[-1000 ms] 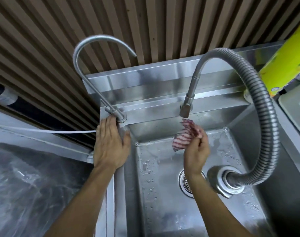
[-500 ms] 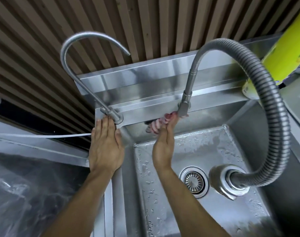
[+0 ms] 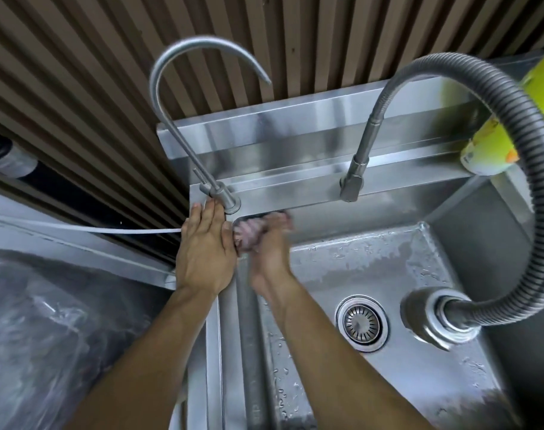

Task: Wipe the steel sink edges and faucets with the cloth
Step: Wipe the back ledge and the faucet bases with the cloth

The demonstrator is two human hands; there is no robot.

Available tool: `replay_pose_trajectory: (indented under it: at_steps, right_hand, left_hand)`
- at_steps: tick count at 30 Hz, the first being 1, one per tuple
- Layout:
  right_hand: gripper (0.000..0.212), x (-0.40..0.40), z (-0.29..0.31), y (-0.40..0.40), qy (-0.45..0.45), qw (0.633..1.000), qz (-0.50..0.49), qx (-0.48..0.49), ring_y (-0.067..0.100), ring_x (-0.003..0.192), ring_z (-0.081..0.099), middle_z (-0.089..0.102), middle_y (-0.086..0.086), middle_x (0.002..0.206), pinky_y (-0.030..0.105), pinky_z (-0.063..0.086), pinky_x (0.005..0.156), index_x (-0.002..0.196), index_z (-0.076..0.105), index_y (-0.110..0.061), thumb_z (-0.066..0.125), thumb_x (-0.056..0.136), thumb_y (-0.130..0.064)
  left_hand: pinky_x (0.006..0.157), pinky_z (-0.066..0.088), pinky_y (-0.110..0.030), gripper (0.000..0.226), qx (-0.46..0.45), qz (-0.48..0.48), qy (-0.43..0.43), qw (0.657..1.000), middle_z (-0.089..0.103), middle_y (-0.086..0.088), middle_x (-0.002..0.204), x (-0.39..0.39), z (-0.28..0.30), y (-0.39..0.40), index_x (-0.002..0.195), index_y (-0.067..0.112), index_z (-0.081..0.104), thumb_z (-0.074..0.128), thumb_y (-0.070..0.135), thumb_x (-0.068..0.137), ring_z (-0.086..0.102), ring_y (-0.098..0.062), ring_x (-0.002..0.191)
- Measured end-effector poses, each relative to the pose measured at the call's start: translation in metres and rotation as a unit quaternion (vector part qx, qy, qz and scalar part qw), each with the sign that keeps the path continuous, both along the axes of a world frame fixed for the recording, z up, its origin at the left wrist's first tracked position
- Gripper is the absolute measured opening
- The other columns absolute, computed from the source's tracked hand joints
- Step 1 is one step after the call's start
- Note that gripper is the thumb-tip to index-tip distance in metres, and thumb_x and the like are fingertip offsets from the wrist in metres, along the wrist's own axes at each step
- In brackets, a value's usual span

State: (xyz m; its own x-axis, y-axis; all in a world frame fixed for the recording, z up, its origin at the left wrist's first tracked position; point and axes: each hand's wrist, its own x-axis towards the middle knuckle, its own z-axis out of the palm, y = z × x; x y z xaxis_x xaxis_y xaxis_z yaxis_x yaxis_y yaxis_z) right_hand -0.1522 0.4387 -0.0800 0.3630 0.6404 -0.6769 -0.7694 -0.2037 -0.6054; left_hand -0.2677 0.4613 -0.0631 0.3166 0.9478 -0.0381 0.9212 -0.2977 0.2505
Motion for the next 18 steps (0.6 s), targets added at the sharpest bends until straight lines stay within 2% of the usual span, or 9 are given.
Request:
replay_pose_trajectory:
  at_steps: [2, 5, 6, 8, 10, 12, 15, 17, 18]
  right_hand:
    - [0.033, -0.011, 0.002, 0.004, 0.029, 0.992, 0.121, -0.022, 0.008, 0.039, 0.048, 0.055, -0.005, 0.055, 0.02, 0.031, 0.043, 0.074, 0.049, -0.022, 0.038, 0.105, -0.022]
    - [0.04, 0.002, 0.0, -0.004, -0.002, 0.977, 0.203, -0.062, 0.012, 0.038, 0.034, 0.044, -0.001, 0.055, 0.02, 0.025, 0.043, 0.063, 0.045, -0.025, 0.038, 0.102, -0.031]
    - [0.043, 0.001, -0.003, -0.008, -0.039, 0.972, 0.225, -0.054, 0.012, 0.039, 0.034, 0.043, -0.003, 0.054, 0.021, 0.027, 0.042, 0.062, 0.045, -0.027, 0.039, 0.104, -0.036]
    - [0.047, -0.015, -0.007, -0.021, -0.099, 0.958, 0.268, -0.032, 0.022, 0.051, 0.054, 0.06, 0.004, 0.063, 0.028, 0.045, 0.048, 0.074, 0.061, -0.022, 0.037, 0.107, -0.045]
    - [0.047, -0.031, -0.013, -0.05, -0.105, 0.951, 0.289, -0.04, 0.022, 0.066, 0.061, 0.066, 0.005, 0.078, 0.032, 0.049, 0.061, 0.089, 0.067, -0.021, 0.036, 0.108, -0.051]
    - [0.044, -0.04, -0.026, -0.093, -0.092, 0.944, 0.311, -0.064, 0.011, 0.061, 0.05, 0.055, -0.005, 0.072, 0.027, 0.041, 0.062, 0.081, 0.063, -0.028, 0.04, 0.106, -0.056]
    - [0.041, -0.055, -0.035, -0.155, -0.086, 0.928, 0.345, -0.111, 0.003, 0.055, 0.05, 0.054, -0.011, 0.067, 0.021, 0.04, 0.06, 0.077, 0.061, -0.027, 0.043, 0.104, -0.054]
    - [0.046, -0.06, -0.045, -0.154, -0.126, 0.922, 0.345, -0.121, 0.003, 0.06, 0.051, 0.056, -0.009, 0.075, 0.022, 0.038, 0.057, 0.083, 0.06, -0.024, 0.041, 0.099, -0.062]
    - [0.055, -0.06, -0.045, -0.138, -0.147, 0.926, 0.33, -0.109, 0.005, 0.07, 0.056, 0.062, -0.008, 0.086, 0.024, 0.043, 0.061, 0.094, 0.067, -0.023, 0.038, 0.095, -0.07]
  left_hand:
    - [0.128, 0.003, -0.036, 0.052, -0.005, -0.009, -0.012, 1.0, 0.019, -0.002, 0.17, -0.004, 0.002, 0.0, 0.161, 0.011, 0.027, 0.027, 0.025, 0.111, 0.007, -0.021, 0.159]
    - [0.129, 0.001, -0.037, 0.051, 0.012, -0.012, -0.026, 1.0, 0.021, -0.003, 0.17, -0.004, 0.002, -0.003, 0.16, 0.011, 0.028, 0.028, 0.025, 0.111, 0.007, -0.022, 0.159]
    - [0.129, 0.0, -0.037, 0.051, 0.016, -0.01, -0.029, 0.999, 0.021, -0.004, 0.17, -0.002, 0.002, -0.002, 0.16, 0.01, 0.028, 0.029, 0.024, 0.111, 0.007, -0.022, 0.159]
    - [0.129, -0.001, -0.036, 0.052, 0.014, -0.009, -0.029, 0.999, 0.021, -0.004, 0.17, -0.001, 0.0, -0.001, 0.16, 0.01, 0.028, 0.029, 0.024, 0.111, 0.007, -0.022, 0.159]
    - [0.129, 0.0, -0.036, 0.052, 0.014, -0.007, -0.028, 1.0, 0.02, -0.003, 0.17, -0.003, -0.002, 0.001, 0.161, 0.011, 0.027, 0.029, 0.024, 0.11, 0.006, -0.022, 0.159]
    - [0.129, 0.001, -0.037, 0.053, 0.016, -0.007, -0.026, 1.0, 0.019, -0.002, 0.171, -0.004, -0.004, 0.001, 0.162, 0.012, 0.026, 0.028, 0.025, 0.111, 0.006, -0.022, 0.159]
    - [0.129, 0.003, -0.039, 0.053, 0.019, -0.01, -0.023, 1.0, 0.02, -0.003, 0.17, -0.003, -0.005, 0.0, 0.162, 0.011, 0.026, 0.028, 0.025, 0.111, 0.007, -0.023, 0.159]
    - [0.129, 0.005, -0.04, 0.053, 0.021, -0.009, -0.022, 1.0, 0.02, -0.003, 0.17, -0.002, -0.004, 0.001, 0.161, 0.011, 0.027, 0.029, 0.024, 0.11, 0.008, -0.024, 0.159]
    - [0.129, 0.005, -0.04, 0.053, 0.02, -0.008, -0.02, 1.0, 0.02, -0.004, 0.17, -0.002, -0.003, 0.001, 0.161, 0.011, 0.027, 0.028, 0.024, 0.11, 0.008, -0.024, 0.159]
